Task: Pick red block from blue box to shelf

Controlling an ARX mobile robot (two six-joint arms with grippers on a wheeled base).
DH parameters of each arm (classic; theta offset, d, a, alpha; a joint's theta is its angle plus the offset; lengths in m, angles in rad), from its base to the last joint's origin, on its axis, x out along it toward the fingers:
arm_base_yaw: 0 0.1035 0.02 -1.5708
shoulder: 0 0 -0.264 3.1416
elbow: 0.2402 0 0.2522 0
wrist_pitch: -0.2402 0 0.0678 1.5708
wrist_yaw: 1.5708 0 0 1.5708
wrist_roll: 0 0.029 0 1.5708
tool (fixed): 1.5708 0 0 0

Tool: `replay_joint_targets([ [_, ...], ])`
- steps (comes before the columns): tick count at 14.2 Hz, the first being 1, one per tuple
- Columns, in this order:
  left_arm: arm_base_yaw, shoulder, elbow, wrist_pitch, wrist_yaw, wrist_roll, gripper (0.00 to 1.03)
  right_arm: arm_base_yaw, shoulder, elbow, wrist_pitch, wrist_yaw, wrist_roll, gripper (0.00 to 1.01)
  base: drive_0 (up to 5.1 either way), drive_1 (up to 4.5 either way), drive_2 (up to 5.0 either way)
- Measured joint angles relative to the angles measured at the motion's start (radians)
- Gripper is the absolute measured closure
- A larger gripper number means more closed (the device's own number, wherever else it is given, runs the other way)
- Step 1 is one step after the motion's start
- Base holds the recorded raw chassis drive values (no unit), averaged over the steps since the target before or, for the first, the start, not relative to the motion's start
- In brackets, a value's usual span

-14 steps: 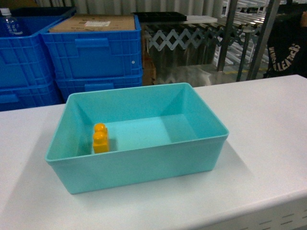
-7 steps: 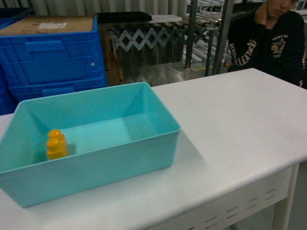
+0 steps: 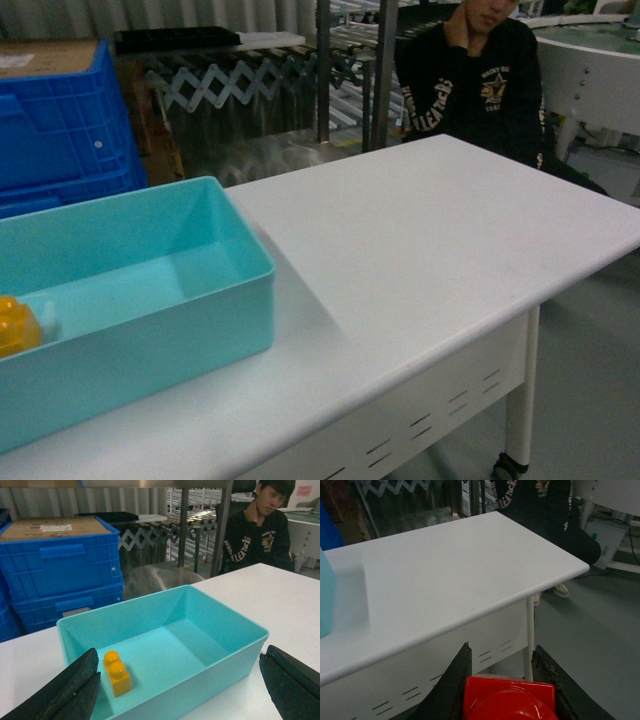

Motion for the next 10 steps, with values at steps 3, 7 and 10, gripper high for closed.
replay_joint_targets([
  [3,0.0,0.0,0.0,0.0,0.0,0.0,0.05,0.0,0.0,0.0,0.0,0.0,0.0,0.72,-1.6,-1.58,-1.6],
  [7,0.0,0.0,0.0,0.0,0.0,0.0,0.05,0.0,0.0,0.0,0.0,0.0,0.0,0.72,-1.6,-1.59,-1.6],
  [10,0.0,0.0,0.0,0.0,0.0,0.0,0.05,0.0,0.0,0.0,0.0,0.0,0.0,0.72,-1.5,-1.53,-1.5],
])
